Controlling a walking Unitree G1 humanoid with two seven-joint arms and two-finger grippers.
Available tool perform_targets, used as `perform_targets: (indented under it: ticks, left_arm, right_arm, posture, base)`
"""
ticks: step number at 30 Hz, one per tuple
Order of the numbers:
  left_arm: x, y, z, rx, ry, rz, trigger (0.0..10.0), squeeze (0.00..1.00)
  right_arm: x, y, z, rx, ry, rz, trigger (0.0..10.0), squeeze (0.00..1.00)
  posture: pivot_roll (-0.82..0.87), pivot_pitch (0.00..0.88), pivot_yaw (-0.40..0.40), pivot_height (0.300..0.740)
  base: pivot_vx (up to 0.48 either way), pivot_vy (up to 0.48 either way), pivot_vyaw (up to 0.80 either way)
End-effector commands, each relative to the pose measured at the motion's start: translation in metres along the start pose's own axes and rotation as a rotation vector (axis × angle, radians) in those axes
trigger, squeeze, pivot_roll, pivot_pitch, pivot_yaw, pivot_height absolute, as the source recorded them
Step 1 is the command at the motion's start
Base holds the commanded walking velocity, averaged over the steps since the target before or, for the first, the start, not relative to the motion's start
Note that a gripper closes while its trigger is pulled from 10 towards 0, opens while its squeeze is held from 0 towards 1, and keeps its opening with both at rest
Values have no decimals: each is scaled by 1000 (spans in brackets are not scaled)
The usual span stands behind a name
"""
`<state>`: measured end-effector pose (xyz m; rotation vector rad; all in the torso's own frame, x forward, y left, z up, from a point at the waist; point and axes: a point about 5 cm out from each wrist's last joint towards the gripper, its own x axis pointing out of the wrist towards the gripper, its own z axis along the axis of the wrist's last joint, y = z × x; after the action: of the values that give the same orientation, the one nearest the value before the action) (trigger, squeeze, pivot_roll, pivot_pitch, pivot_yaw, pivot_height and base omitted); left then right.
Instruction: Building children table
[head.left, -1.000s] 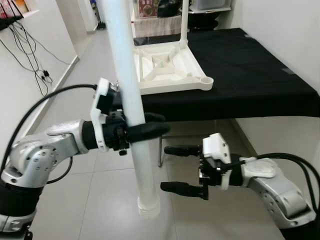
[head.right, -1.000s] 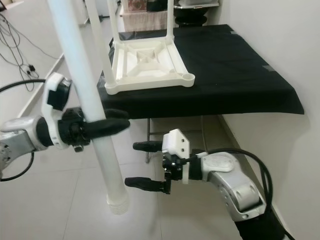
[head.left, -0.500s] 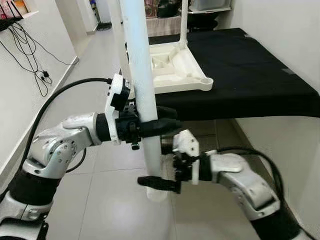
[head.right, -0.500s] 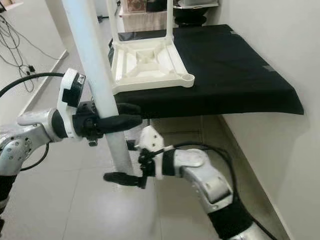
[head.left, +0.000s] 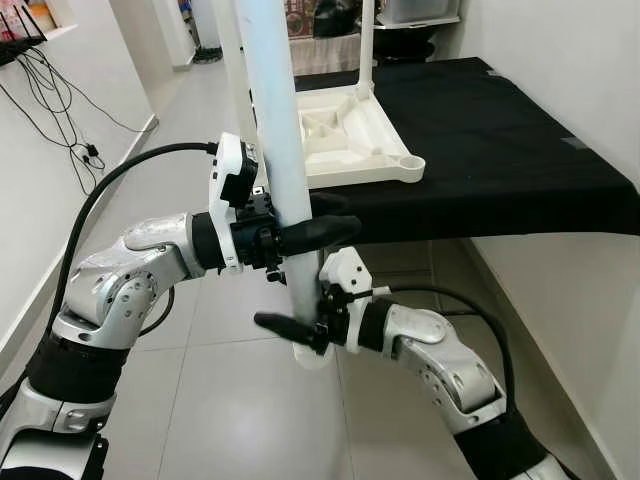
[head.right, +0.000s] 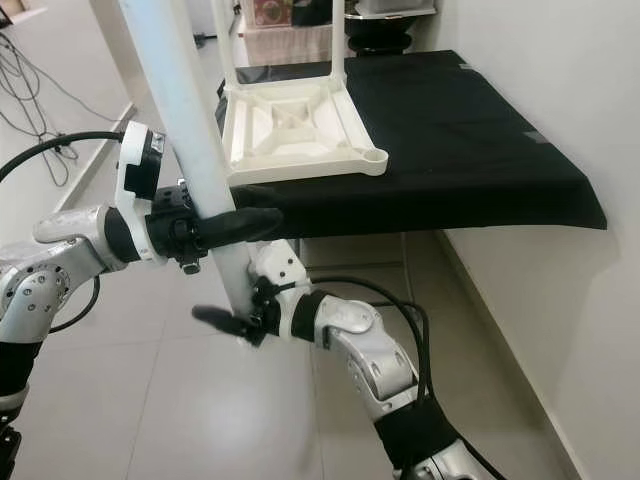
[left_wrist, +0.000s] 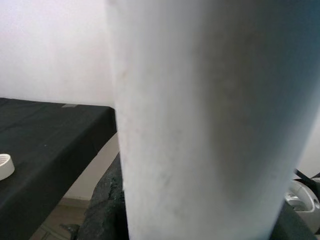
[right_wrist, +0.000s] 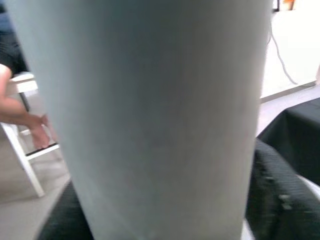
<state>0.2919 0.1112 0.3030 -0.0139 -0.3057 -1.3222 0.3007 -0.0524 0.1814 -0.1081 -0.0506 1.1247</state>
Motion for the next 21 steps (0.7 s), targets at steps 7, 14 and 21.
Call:
perform_targets:
  ticks: [7,14,21]
  left_arm:
    - [15,-9,3,-18,-68,-91,0,0]
    - [17,-10,2,-18,-74,-88,0,0]
    - [7,3,7,-31,-136,45,10000,1000]
  right_arm:
    - [12,5,2,-48,-19,9,0,0]
    - [14,2,0,-52,-27,-17,0,0]
    - [7,-14,-1,-49,-37,-123,0,0]
  posture:
    - [26,72,69,740]
    - [27,70,68,740]
    - [16,63,72,740]
  base:
    - [0,0,0]
    - [0,0,0]
    - [0,0,0]
